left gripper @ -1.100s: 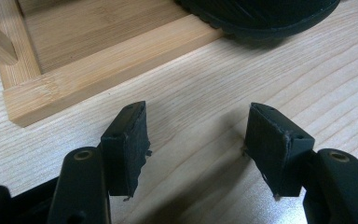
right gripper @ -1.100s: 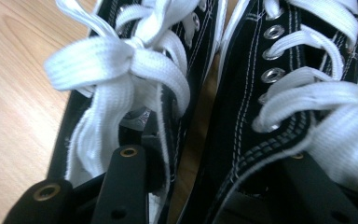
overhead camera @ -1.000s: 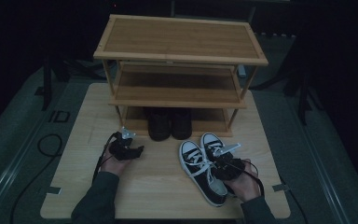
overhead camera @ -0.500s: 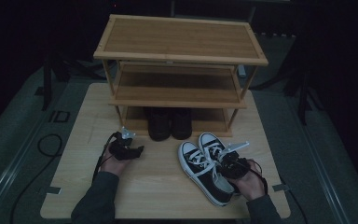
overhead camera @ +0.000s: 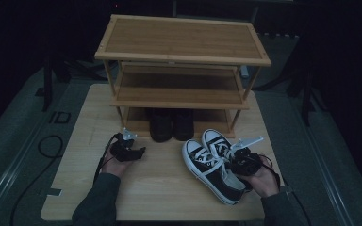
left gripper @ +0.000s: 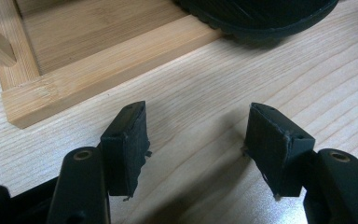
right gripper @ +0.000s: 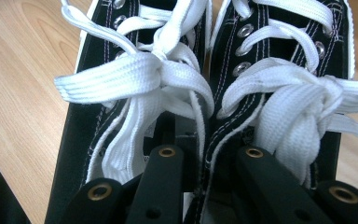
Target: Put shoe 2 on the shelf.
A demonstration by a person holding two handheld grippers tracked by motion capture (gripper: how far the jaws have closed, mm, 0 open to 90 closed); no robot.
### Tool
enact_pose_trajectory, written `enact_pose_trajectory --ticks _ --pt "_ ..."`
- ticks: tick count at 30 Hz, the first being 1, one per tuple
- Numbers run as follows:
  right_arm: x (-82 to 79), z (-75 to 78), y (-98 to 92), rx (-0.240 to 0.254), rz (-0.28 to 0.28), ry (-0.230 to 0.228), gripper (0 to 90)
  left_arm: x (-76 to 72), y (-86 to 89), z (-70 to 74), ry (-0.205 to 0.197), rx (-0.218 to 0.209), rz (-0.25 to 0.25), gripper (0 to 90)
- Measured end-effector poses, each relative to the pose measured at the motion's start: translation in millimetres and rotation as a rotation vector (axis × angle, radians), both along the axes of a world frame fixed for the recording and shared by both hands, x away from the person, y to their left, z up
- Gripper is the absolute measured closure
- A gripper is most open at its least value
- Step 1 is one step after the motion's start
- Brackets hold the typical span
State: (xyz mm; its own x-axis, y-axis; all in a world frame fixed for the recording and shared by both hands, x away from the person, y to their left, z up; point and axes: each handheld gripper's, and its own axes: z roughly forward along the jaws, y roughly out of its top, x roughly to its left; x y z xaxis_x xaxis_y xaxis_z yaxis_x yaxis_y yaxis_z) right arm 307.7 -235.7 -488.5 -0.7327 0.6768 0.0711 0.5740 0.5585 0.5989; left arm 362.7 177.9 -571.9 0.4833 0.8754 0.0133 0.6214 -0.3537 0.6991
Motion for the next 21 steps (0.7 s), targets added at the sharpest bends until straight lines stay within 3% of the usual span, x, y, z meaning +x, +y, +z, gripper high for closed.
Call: enact_pose_trajectory --ticks 7,15,21 --pt "0.7 11.6 -0.8 -0.046 0.029 -0.041 84.7 0.1 0.0 -0.1 -0.001 -0.001 -0.001 39.3" --pt "4.0 17.6 1.3 -0.062 0.073 -0.049 84.5 0.1 0.0 -0.1 -0.001 -0.001 -0.001 39.3" --pt "6.2 26.5 1.0 -0.045 0.100 -0.068 84.5 0.0 0.1 -0.1 -0.001 -0.001 -0.002 39.2"
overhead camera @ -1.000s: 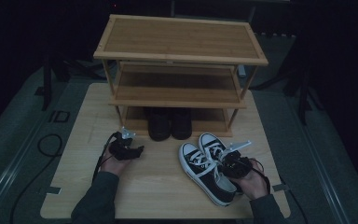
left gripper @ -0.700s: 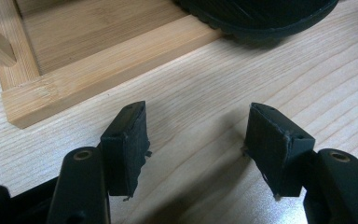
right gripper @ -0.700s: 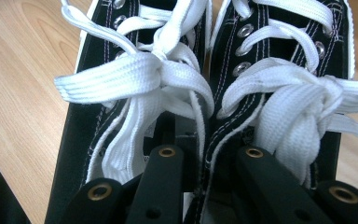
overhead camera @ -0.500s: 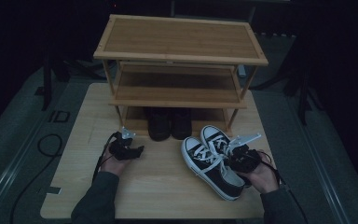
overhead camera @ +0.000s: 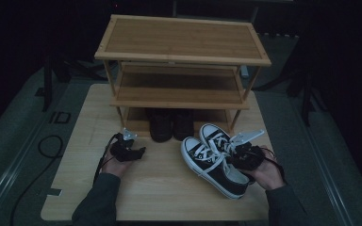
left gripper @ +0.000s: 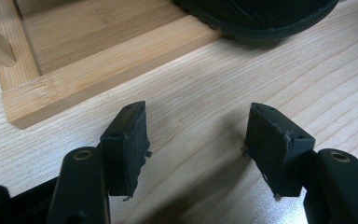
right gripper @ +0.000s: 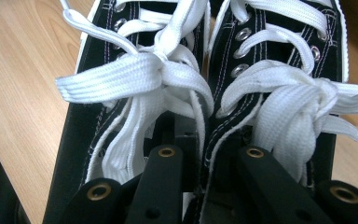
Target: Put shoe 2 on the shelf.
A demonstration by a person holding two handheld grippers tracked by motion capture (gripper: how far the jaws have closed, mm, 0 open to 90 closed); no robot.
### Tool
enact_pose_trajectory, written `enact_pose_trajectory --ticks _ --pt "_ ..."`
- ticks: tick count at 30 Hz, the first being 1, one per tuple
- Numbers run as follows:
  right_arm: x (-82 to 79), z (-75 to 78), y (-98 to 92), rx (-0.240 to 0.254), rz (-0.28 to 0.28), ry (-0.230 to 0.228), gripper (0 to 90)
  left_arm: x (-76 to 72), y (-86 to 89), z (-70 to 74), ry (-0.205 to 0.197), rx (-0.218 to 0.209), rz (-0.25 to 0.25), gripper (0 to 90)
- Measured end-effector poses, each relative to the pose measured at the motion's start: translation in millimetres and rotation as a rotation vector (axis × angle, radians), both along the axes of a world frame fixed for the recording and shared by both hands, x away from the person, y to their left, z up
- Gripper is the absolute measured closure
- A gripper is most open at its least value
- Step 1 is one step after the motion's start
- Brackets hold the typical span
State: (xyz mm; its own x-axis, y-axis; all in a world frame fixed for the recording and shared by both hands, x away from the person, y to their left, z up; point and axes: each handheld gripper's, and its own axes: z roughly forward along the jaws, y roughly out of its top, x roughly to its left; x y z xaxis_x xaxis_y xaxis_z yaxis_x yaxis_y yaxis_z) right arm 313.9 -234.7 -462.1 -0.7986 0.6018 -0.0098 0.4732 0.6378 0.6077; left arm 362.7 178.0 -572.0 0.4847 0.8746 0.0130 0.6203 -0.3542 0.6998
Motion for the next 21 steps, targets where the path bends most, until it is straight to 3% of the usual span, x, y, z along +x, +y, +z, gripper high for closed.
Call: enact_pose_trajectory --ticks 9,21 --pt "1.8 13.6 0.4 0.009 0.037 -0.027 84.5 0.0 -0.1 -0.1 -0.002 -0.001 0.001 39.2" --pt "3.9 23.2 7.2 -0.028 0.105 -0.072 84.4 0.1 -0.1 -0.2 -0.002 0.000 -0.001 39.1"
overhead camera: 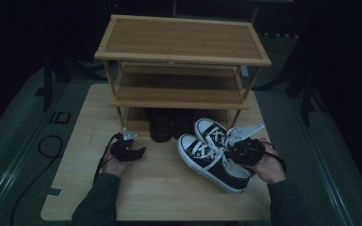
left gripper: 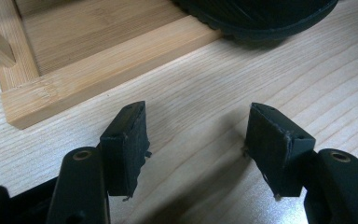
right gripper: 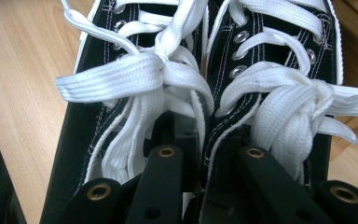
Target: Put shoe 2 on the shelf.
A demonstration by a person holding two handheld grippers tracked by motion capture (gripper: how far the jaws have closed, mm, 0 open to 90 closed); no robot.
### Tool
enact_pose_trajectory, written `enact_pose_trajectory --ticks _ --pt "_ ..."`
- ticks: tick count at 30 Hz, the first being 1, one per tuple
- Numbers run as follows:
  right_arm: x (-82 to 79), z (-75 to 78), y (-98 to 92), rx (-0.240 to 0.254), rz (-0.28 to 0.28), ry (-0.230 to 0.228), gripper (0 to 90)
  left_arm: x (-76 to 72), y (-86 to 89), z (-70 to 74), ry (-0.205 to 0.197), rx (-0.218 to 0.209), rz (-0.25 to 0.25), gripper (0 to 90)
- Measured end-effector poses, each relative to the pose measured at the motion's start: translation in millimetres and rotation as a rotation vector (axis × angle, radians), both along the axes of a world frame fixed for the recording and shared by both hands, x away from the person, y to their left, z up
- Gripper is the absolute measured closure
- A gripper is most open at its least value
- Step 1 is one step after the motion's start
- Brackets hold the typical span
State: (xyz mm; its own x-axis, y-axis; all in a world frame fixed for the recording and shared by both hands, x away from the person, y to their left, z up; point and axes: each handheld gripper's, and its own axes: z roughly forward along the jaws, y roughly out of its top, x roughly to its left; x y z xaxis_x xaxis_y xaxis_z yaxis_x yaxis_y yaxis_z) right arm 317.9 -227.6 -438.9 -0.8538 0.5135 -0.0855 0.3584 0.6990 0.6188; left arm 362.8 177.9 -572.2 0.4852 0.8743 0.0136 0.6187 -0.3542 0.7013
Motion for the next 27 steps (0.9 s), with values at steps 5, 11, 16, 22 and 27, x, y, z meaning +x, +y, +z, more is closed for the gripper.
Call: enact_pose_trajectory --ticks 5,11,16,22,27 --pt "0.8 5.1 2.8 0.006 0.026 -0.013 84.4 0.1 0.0 0.0 0.000 0.000 -0.001 39.0" --pt "3.2 10.6 6.0 -0.007 0.066 -0.025 84.4 -0.1 -0.2 -0.2 -0.001 0.000 0.000 38.8" --pt "6.2 15.3 5.9 -0.003 0.098 -0.029 84.4 -0.1 -0.2 -0.2 -0.001 -0.001 0.000 38.8" --pt "12.6 20.2 3.5 0.017 0.151 -0.031 84.5 -0.1 -0.3 -0.2 -0.001 -0.001 0.001 38.7" --pt "16.9 26.4 3.6 0.015 0.182 -0.031 84.5 -0.1 -0.3 -0.2 -0.002 -0.001 0.001 38.7"
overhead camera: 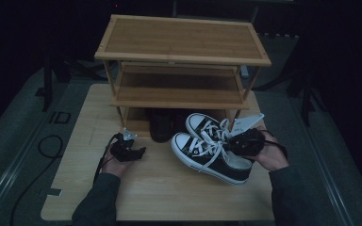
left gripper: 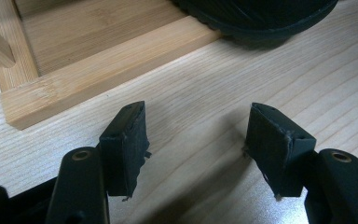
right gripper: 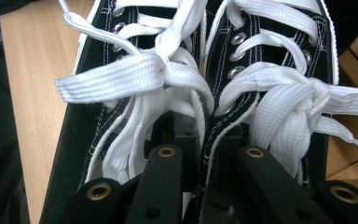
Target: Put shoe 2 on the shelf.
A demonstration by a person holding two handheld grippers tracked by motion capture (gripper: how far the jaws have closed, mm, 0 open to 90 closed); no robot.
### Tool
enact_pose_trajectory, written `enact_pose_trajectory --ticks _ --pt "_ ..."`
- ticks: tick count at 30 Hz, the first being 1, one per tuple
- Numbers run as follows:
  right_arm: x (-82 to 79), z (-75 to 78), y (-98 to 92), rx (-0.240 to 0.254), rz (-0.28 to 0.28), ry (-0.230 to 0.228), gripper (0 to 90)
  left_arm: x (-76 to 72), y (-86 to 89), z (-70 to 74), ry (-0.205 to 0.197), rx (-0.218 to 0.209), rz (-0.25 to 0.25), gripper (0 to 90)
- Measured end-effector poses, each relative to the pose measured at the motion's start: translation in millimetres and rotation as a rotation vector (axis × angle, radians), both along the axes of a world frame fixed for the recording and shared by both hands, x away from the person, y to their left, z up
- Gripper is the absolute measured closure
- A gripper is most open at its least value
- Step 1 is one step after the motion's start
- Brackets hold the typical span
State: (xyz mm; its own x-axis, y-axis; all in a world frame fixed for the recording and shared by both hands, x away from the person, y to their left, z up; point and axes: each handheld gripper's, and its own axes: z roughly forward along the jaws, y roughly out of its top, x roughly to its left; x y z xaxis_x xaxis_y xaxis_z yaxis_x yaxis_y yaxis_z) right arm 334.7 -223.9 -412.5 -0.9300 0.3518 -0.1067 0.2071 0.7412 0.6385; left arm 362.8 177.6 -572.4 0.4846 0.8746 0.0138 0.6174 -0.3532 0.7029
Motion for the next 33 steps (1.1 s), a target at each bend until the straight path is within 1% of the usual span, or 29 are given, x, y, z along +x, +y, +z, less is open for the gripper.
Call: enact_pose_trajectory --ticks 6,10,12,13,15,17,22,25,29,30,33 --pt "2.3 8.7 2.7 -0.031 0.032 -0.014 84.4 0.0 0.0 0.0 0.000 0.000 0.000 38.7" --pt "3.5 14.3 3.8 -0.046 0.063 -0.028 84.4 0.0 0.0 0.0 0.000 0.000 0.000 38.7" --pt "3.7 15.6 4.2 -0.046 0.070 -0.026 84.4 0.0 0.0 0.0 0.000 0.000 0.000 38.7" --pt "5.3 17.8 3.7 -0.037 0.089 -0.021 84.4 0.0 0.0 0.0 0.000 -0.001 0.000 38.7" --pt "6.8 20.0 3.4 -0.020 0.100 -0.010 84.4 0.0 -0.2 -0.2 -0.002 -0.003 0.002 38.7" --pt "7.1 22.9 4.1 -0.016 0.116 -0.011 84.4 0.0 -0.2 -0.1 -0.001 -0.002 0.001 38.7" --pt "6.2 29.6 9.1 -0.043 0.139 -0.017 84.3 -0.1 -0.2 -0.1 -0.001 -0.002 0.001 38.7" --pt "6.8 33.0 11.4 -0.049 0.153 -0.020 84.3 0.0 -0.1 -0.1 -0.003 0.000 0.001 38.7" --pt "8.1 37.4 12.2 -0.035 0.170 -0.009 84.3 0.1 -0.1 -0.2 -0.002 -0.001 -0.001 38.6" --pt "8.6 38.9 12.2 -0.033 0.182 -0.008 84.3 0.1 -0.2 -0.2 -0.003 -0.002 0.000 38.6" --pt "7.8 43.4 14.1 -0.044 0.199 -0.006 84.2 0.1 -0.3 -0.2 -0.002 -0.002 0.000 38.6"
